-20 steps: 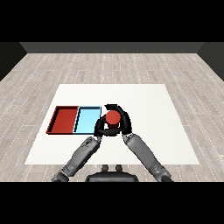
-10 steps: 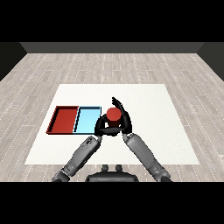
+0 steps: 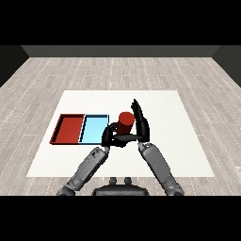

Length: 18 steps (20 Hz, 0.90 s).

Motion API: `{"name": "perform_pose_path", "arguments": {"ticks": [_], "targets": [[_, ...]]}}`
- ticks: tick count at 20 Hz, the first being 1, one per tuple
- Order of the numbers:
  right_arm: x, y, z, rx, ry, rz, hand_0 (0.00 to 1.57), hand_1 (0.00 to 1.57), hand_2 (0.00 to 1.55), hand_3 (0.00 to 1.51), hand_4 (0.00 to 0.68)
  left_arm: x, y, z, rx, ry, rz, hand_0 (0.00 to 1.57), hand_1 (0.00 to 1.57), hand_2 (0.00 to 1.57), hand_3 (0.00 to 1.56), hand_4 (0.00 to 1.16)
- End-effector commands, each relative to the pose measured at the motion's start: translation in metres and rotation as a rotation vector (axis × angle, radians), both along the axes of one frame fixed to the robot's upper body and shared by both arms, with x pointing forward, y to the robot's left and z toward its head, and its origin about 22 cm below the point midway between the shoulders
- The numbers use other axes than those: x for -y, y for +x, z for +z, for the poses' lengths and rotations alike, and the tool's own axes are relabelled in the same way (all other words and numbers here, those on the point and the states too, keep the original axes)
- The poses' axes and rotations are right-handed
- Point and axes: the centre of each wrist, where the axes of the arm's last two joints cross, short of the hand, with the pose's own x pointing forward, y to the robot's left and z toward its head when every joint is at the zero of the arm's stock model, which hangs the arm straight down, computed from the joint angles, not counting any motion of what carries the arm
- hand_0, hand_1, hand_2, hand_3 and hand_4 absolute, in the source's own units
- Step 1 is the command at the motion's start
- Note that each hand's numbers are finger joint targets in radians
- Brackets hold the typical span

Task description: Pick the red can and put it in the red box

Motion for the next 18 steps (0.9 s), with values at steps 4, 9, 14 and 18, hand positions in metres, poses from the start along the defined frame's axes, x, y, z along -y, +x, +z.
{"name": "perform_pose_path", "arguments": {"ticks": [4, 9, 14, 18], "targets": [[0.038, -0.021, 0.011, 0.064, 0.049, -0.052, 0.0, 0.0, 0.0, 0.0, 0.0, -0.014, 0.006, 0.005, 0.026, 0.026, 0.068, 1.57, 1.57, 1.57, 1.46, 1.13], [0.089, -0.03, -0.005, 0.081, 0.083, -0.094, 0.0, 0.0, 0.0, 0.0, 0.0, -0.046, 0.007, 0.005, 0.026, 0.068, 0.095, 1.57, 1.57, 1.57, 1.47, 1.15], [0.127, -0.06, -0.019, 0.033, -0.004, -0.176, 0.0, 0.0, 0.0, 0.0, 0.0, -0.092, 0.037, 0.024, 0.044, 0.135, 0.194, 1.57, 1.57, 1.56, 1.45, 1.13], [0.148, -0.068, -0.025, -0.004, 0.014, -0.237, 0.0, 0.0, 0.0, 0.0, 0.0, -0.146, 0.05, 0.018, 0.003, 0.22, 0.303, 1.57, 1.57, 1.57, 1.47, 1.12]]}}
